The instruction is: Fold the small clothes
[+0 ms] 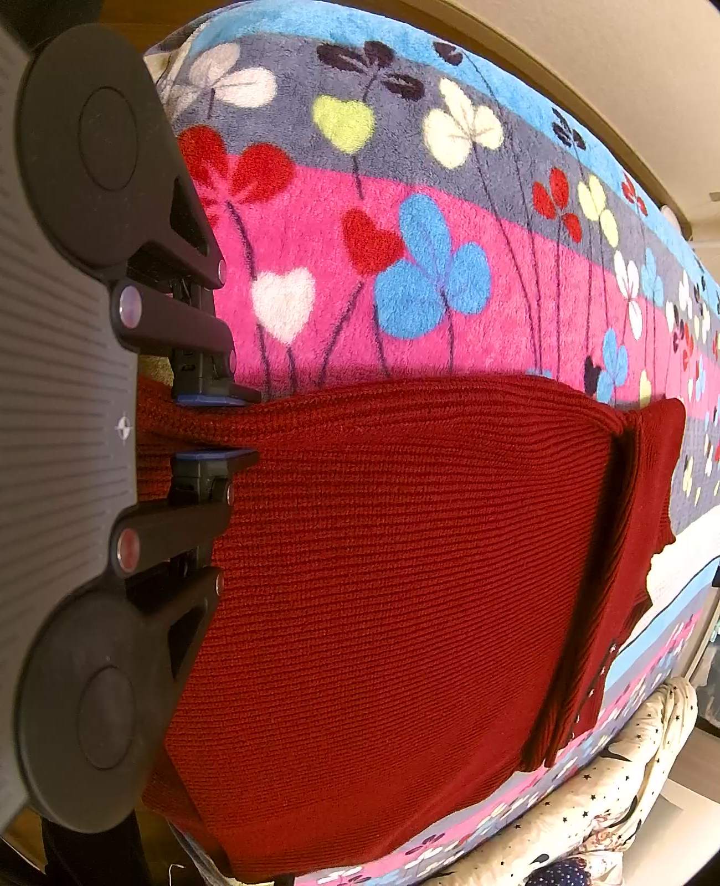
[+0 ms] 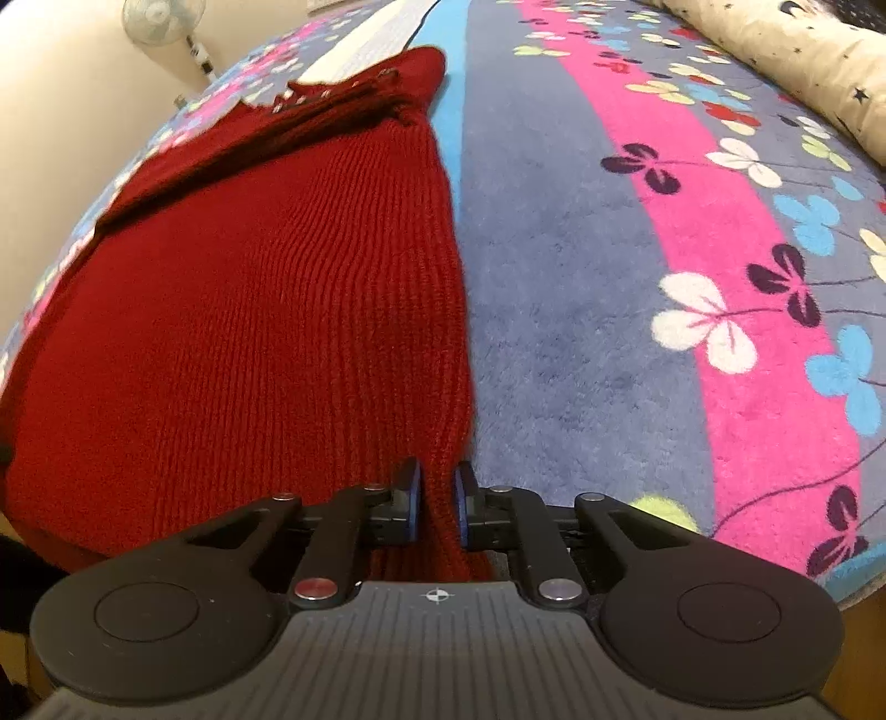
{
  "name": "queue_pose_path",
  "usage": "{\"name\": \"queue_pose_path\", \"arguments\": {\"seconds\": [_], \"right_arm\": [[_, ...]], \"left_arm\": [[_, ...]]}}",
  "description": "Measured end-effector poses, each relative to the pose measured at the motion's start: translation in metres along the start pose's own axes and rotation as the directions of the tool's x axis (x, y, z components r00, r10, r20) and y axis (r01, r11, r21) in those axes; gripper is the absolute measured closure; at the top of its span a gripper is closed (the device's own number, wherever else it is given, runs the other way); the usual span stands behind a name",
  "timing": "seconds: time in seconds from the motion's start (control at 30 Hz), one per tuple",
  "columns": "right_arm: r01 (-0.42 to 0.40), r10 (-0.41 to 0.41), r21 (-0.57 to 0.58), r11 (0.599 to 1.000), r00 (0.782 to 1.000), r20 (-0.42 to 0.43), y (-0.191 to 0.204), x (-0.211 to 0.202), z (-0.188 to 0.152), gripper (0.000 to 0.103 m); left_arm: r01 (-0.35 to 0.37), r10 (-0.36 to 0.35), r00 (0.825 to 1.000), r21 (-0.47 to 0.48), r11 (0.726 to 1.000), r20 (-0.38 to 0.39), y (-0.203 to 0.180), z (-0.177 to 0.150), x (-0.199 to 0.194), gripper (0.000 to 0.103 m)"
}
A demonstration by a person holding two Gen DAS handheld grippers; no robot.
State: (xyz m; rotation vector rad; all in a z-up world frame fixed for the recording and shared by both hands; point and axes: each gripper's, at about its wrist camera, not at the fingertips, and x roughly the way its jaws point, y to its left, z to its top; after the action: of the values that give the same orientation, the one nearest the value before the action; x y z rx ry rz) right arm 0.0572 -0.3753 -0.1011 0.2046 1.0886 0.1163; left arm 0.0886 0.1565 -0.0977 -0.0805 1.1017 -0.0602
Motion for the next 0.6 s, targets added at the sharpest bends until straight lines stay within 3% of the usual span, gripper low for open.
{"name": "queue_pose_path", "arguments": {"seconds": [0.1,0.17,0.2,0.4,0.43,0.53,0.6], "right_arm": [[0.007,-0.007,0.040,0.999,1.000,0.018,-0.007,-0.002,0.002,0.086],[0.015,-0.014,0.049,0.999,1.000,-0.011,-0.007,0.002,0.001,0.069],[0.020,-0.019,0.037,0.999,0.999,-0.027,-0.005,0.005,0.000,0.066],[0.040,-0.041,-0.031,0.999,0.998,-0.038,0.005,0.011,-0.002,0.064],[0.040,-0.042,-0.040,0.998,0.998,-0.037,0.007,0.011,-0.003,0.065],[0.018,-0.020,-0.081,0.997,0.999,-0.027,0.015,0.009,-0.006,0.087],[0.013,-0.014,-0.095,0.995,1.000,-0.015,0.017,0.006,-0.007,0.090]], "left_arm": [[0.000,0.000,1.000,0.001,1.000,-0.002,0.000,0.000,0.000,0.085],[-0.003,0.003,1.000,0.004,1.000,-0.005,0.000,0.000,0.001,0.082],[-0.005,0.005,1.000,0.008,1.000,-0.006,-0.001,0.000,0.001,0.081],[-0.011,0.011,1.000,0.030,0.999,-0.008,-0.004,-0.002,0.002,0.081],[-0.013,0.013,1.000,0.035,0.999,-0.007,-0.005,-0.003,0.003,0.081],[-0.014,0.013,1.000,0.048,0.999,0.001,-0.007,-0.004,0.002,0.088],[-0.008,0.007,1.000,0.045,0.999,0.010,-0.006,-0.004,-0.001,0.091]]}}
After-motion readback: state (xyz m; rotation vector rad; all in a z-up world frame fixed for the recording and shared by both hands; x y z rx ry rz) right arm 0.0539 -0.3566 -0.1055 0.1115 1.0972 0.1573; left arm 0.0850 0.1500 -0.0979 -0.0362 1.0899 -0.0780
